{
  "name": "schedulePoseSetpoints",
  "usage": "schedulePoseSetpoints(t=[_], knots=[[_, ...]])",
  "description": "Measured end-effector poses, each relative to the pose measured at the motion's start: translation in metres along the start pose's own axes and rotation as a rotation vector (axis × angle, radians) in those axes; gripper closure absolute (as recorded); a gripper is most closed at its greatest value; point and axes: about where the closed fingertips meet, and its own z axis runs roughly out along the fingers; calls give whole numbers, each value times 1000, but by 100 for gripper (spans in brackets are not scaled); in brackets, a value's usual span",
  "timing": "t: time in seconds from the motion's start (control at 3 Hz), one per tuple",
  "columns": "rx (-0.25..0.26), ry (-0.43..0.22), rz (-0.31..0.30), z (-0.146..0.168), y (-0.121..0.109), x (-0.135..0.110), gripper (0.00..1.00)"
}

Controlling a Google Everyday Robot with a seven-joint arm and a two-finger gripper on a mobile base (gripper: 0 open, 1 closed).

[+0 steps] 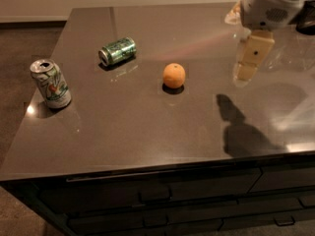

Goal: Pick green can

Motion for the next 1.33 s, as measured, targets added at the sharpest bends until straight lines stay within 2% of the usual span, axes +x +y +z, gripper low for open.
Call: schedulePoseSetpoints(t=[0.33,0.67,1.33], knots=[[-4,-3,-73,16,-29,-26,0],[-11,1,-159,38,-48,-58,0],[-39,0,-322,74,-70,-127,0]])
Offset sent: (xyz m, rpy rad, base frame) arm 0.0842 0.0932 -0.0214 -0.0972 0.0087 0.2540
